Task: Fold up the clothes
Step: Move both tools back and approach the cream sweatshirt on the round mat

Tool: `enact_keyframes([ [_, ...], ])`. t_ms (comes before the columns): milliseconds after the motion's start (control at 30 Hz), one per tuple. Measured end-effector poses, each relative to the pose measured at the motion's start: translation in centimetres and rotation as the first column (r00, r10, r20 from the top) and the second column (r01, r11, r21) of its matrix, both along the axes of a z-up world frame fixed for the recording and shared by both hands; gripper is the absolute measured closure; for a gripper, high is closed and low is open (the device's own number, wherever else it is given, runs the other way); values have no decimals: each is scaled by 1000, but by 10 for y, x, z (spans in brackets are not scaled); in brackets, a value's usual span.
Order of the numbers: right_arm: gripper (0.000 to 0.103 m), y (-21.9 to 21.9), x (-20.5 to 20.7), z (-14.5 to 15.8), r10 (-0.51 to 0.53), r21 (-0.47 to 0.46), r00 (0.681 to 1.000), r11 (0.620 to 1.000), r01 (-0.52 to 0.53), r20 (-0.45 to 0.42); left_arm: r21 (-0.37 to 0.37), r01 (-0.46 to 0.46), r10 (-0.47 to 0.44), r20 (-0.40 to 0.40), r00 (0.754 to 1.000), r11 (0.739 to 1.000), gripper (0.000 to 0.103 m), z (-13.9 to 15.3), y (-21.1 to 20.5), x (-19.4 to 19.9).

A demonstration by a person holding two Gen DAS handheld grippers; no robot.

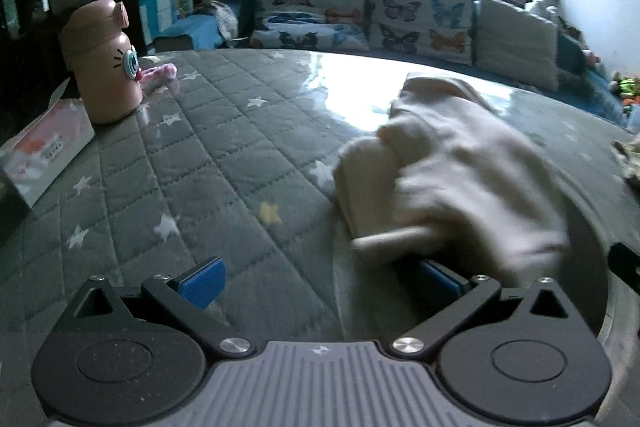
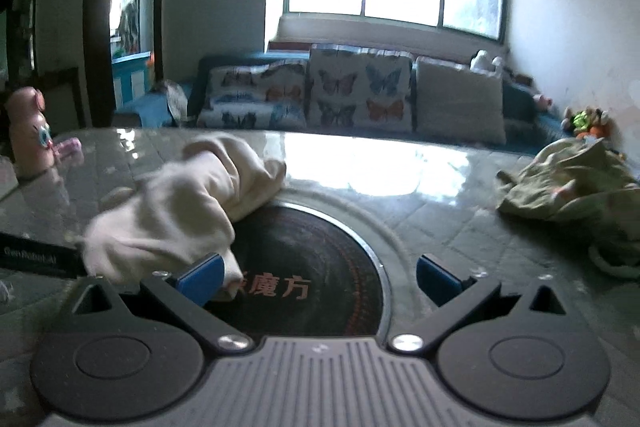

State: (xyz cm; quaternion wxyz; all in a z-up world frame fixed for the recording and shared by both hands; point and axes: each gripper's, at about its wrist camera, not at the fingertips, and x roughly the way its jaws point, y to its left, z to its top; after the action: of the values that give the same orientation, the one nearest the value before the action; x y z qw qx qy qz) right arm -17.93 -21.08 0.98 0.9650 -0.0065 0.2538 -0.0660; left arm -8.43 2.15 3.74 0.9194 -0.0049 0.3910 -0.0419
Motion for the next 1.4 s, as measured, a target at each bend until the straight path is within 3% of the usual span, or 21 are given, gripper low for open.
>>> enact_keyframes([
  [167,0,12,-39,10,12,-34,999,999,-11,33,-21,37,-36,21,999,999,0,16,2,-40],
  [267,0,16,-58,13,36,-2,999,999,-36,37,11,48,-49,47,998,999,0,23,-1,-62],
  [467,0,20,-94,16,58,59,996,996,-61,61,0,60,-59,82,995,998,0,31,3,-100],
  [700,0,35,-120,18,101,38,994,994,-103,51,17,63,-65,124,990,998,0,35,4,-130],
  [967,0,46,-131,16,141,50,989,988,-143,35,29,72,-76,139,987,997,0,38,0,-145],
  [1400,0,45,-116,14,153,53,988,987,-151,-16,42,47,-51,99,994,998,0,32,0,-131],
])
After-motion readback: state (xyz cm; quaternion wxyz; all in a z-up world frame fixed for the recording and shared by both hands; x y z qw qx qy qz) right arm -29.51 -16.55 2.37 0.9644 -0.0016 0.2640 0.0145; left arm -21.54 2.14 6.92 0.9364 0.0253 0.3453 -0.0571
